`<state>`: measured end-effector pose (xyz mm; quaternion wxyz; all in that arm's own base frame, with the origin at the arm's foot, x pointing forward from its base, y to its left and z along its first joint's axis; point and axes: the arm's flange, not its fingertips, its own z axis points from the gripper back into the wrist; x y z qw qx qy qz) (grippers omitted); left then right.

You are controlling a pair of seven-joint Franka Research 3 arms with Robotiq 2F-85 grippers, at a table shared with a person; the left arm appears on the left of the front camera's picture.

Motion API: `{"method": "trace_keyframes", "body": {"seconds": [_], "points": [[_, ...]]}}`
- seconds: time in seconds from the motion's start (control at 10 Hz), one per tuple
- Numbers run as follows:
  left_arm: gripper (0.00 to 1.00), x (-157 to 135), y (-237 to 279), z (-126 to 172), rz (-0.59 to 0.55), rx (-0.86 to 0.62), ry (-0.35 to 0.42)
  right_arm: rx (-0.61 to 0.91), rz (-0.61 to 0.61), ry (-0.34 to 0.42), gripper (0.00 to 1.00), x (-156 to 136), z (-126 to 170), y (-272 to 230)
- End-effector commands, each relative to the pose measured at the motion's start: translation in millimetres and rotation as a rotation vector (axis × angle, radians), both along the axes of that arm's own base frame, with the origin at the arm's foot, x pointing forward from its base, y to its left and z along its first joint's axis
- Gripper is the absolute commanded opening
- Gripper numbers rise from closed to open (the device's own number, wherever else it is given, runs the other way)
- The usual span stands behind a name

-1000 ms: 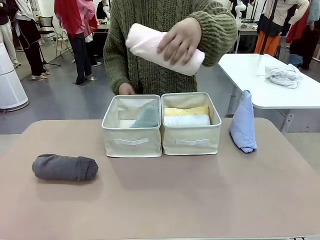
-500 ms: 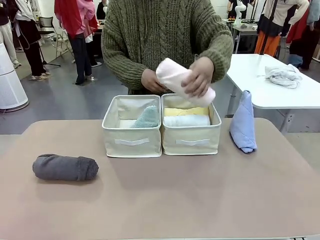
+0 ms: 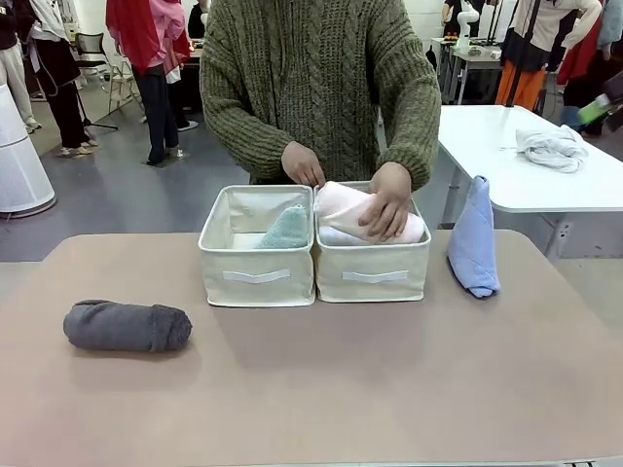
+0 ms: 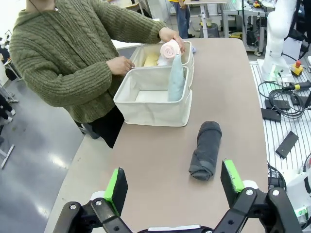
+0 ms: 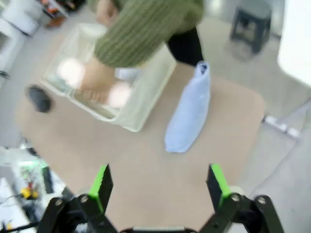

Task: Sort the towels based on their folding style.
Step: Pick up another triangle-folded towel from the table and place it in the left Fabric basket.

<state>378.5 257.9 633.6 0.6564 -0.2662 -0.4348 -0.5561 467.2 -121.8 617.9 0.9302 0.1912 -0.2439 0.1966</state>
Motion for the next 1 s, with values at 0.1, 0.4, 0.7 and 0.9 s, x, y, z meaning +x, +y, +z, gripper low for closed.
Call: {"method": "trace_keyframes", "body": {"seconds": [0.1, 0.4, 0.7, 0.9], "points": [[1.0, -1, 0, 1, 0.004, -0.003, -0.006, -0.102, -0.065, 0.088, 1.0, 50, -41, 37], [1.0, -1, 0, 1, 0.004, -0.003, -0.006, -0.09, -0.041, 0.058, 1.0, 46, -42, 33], [1.0, -1, 0, 1, 0.004, -0.003, -0.006, -0.09, -0.041, 0.058, 1.0, 46, -42, 33], [1.0, -1, 0, 1, 0.004, -0.003, -0.006, -0.09, -0.041, 0.058, 1.0, 46, -42, 33]]}}
